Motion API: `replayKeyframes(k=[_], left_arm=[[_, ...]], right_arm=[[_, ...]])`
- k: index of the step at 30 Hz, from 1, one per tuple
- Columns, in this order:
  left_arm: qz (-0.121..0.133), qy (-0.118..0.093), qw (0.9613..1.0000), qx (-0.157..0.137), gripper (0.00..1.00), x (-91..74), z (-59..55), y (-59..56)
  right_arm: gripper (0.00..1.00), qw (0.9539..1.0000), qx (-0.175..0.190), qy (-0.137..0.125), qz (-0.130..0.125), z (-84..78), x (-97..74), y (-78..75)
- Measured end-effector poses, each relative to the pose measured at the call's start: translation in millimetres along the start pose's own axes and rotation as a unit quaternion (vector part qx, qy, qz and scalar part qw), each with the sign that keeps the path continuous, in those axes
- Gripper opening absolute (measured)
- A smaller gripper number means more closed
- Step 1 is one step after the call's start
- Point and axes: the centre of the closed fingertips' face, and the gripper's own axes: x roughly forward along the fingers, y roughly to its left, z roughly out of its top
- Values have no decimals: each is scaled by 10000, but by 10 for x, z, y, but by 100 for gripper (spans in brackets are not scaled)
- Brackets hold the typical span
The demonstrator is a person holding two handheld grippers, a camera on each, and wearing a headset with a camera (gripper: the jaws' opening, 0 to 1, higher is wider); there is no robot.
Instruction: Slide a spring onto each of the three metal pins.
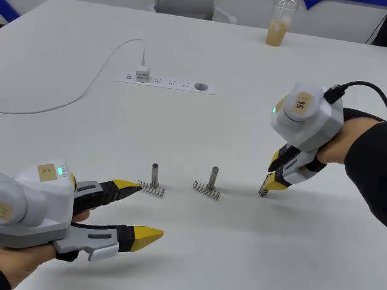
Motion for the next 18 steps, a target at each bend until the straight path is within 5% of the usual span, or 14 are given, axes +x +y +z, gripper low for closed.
replayKeyframes(k=[10,18], left_arm=[[-9,-15,10000,29,56,-3,19,-4],[-6,-18,10000,46,55,-10,27,-12]], right_arm=[[23,9992,26,-376,-112,288,-101,73],[20,9983,98,-581,2,474,2,213]])
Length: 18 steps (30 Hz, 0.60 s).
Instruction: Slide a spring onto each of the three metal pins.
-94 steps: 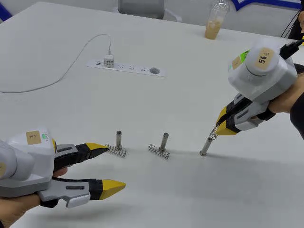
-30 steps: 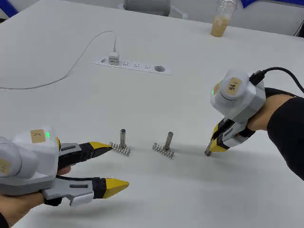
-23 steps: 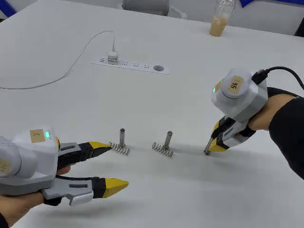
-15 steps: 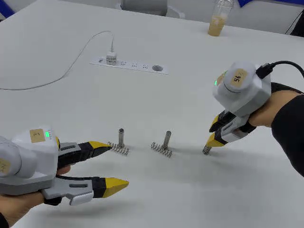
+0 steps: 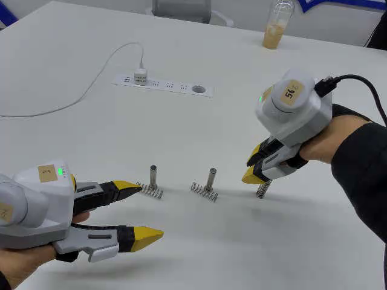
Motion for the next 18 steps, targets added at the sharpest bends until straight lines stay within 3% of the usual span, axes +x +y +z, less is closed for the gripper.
replayKeyframes(k=[10,18], left_arm=[[1,-8,10000,-2,55,-4,5,4],[-7,4,10000,-1,54,1,2,-5]], right_arm=[[19,9993,288,-190,150,93,227,146],[17,9976,598,-318,126,107,400,148]])
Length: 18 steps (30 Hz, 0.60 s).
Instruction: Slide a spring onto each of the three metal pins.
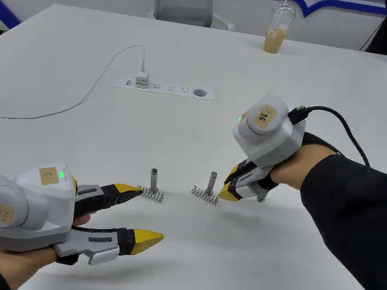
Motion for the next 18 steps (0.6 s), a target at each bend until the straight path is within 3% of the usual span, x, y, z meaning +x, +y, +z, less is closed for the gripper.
replayKeyframes(k=[18], left_arm=[[-23,16,10000,3,54,29,3,-15]], right_arm=[[15,9992,399,-13,10,-45,249,1]])
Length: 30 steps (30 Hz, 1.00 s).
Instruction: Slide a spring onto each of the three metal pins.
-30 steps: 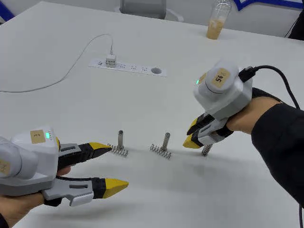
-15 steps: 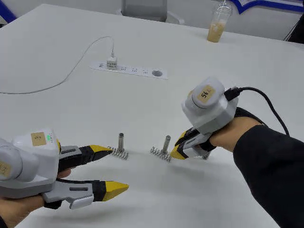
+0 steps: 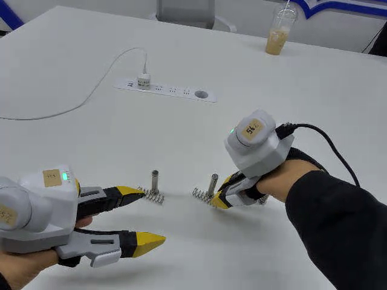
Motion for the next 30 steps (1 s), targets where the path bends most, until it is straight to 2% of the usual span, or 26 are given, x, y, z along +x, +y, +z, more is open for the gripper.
replayKeyframes(k=[19,30], left_arm=[[-30,5,10000,-4,53,32,0,-19],[-118,10,9999,46,52,80,23,-66]], right_arm=[[12,9999,40,101,101,-54,88,47],[11,9992,-272,174,248,-95,-94,201]])
